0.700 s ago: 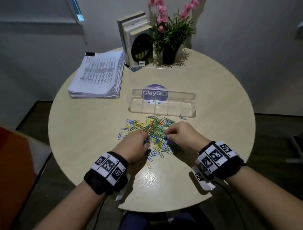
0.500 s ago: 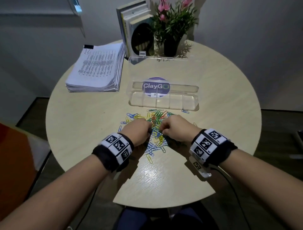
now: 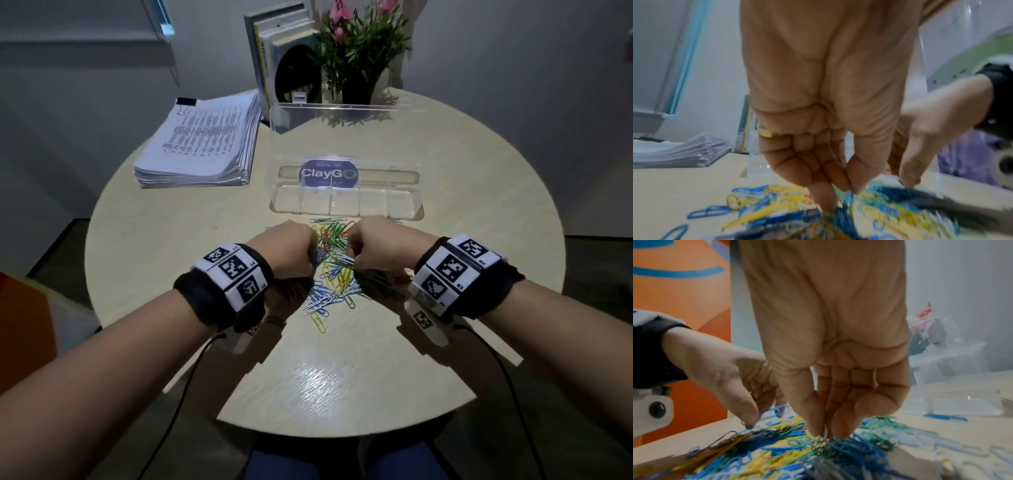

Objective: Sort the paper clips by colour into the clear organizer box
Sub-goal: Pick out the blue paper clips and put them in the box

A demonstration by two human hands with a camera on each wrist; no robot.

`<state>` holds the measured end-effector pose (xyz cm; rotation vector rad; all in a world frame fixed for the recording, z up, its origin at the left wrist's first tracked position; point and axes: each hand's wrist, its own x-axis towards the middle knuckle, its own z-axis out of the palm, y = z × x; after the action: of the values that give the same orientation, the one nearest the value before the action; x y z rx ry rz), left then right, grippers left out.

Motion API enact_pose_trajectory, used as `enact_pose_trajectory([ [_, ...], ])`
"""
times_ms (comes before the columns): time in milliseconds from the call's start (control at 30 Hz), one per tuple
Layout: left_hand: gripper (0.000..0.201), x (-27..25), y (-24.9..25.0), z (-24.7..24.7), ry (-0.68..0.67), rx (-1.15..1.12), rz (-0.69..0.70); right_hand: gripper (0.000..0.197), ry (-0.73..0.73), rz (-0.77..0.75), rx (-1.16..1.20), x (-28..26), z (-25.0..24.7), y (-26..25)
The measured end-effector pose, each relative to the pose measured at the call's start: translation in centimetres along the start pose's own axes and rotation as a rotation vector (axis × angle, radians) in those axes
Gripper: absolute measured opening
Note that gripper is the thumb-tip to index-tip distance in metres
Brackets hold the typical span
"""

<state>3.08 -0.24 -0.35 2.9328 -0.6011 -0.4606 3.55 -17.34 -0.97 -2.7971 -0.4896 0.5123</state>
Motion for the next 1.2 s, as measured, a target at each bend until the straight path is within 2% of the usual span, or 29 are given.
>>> enact_pose_trajectory([
  [67, 0.020, -0.8, -0.7, -0.4, 0.008, -0.099, -0.021, 0.010, 0.035, 0.016, -0.029, -0.2, 0.0, 0.3],
  [167, 0.006, -2.1, -1.2, -0.4, 0.043, -0.286, -0.028, 0.007, 0.084, 0.020, -0.069, -0.7, 0.2, 0.2],
  [333, 0.027, -4.2, -1.3, 1.1, 0.146, -0.966, -0.131, 0.016, 0.044, -0.096, -0.069, -1.2, 1.2, -2.4],
  [433, 0.022, -5.7, -0.7, 1.7, 0.176, -1.282, -0.106, 0.018, 0.037, -0.092, -0.166, -1.0, 1.7, -3.3],
  [533, 0.017, -6.5, -0.1, 2.1, 0.221, -1.489, -0.103, 0.018, 0.063, -0.064, -0.172, -1.3, 1.6, -3.2],
  [633, 0.018, -6.7, 0.5, 2.5, 0.212, -1.559, -0.112, 0.019, 0.082, -0.054, -0.069, -1.9, 1.2, -2.6],
  [733, 0.034, -6.8, 1.4, 3.0, 0.169, -1.586, -0.148, 0.020, 0.113, -0.062, 0.017, -2.8, 0.8, -2.0],
  [800, 0.038, -6.9, 1.8, 3.2, 0.152, -1.600, -0.182, 0.015, 0.119, -0.074, 0.060, -3.0, 0.2, -1.8],
  [900, 0.035, -6.7, 1.9, 3.4, 0.138, -1.654, -0.212, 0.007, 0.085, -0.088, 0.196, -2.8, -0.8, -1.9],
  [1000, 0.023, -6.3, 1.4, 3.7, 0.165, -1.690, -0.267, 0.011, 0.069, -0.047, 0.388, -2.5, -1.4, -1.9],
  [1100, 0.016, -5.5, 0.6, 3.6, 0.155, -1.792, -0.343, 0.020, 0.117, -0.031, 0.459, -2.0, -2.1, -2.0],
  [1200, 0.027, -4.2, 0.0, 3.2, 0.157, -1.960, -0.390, 0.021, 0.178, -0.029, 0.490, -1.7, -2.7, -2.2],
])
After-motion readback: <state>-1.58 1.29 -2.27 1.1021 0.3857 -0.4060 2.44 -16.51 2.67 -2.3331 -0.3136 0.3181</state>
